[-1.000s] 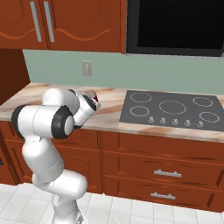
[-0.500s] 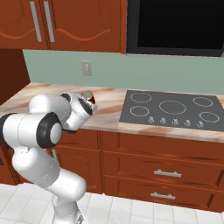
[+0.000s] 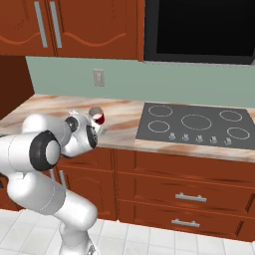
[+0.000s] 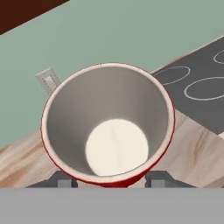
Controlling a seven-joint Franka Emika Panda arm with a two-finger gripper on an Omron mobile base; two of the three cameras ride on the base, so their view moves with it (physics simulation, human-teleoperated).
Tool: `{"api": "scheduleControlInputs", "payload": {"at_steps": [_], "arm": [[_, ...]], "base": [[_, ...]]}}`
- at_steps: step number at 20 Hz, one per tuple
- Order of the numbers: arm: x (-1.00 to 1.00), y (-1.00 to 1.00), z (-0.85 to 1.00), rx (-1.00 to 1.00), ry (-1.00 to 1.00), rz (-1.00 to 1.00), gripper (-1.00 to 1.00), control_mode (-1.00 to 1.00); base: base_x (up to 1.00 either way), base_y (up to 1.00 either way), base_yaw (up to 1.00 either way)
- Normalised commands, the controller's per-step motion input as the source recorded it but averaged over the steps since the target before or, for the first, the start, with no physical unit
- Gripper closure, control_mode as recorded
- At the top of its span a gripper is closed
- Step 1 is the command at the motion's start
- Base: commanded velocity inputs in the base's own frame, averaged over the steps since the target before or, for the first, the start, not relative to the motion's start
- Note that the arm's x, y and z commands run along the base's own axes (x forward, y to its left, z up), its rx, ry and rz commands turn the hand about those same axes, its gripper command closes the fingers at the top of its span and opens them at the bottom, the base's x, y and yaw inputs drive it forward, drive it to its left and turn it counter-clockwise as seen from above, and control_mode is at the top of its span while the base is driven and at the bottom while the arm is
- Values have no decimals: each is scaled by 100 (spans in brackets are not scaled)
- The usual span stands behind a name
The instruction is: Pick the mug on the counter and place it in the cabinet with the handle facing the right, like the mugs already inside.
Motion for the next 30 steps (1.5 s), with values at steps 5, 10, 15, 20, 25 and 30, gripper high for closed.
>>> {"api": "scheduleControlInputs", "payload": {"at_steps": [5, 10, 15, 20, 25, 30], "arm": [[-1, 0, 43, 16, 0, 0, 100, -100], [0, 0, 65, 14, 0, 1, 100, -100], [0, 0, 70, 14, 0, 2, 100, -100], [0, 0, 69, 15, 0, 1, 100, -100], [-9, 0, 31, 14, 1, 3, 100, -100], [-16, 0, 7, 8, 7, 5, 100, -100]], "base": [[0, 0, 0], [0, 0, 0], [0, 0, 0], [0, 0, 0], [0, 0, 0], [0, 0, 0]]}}
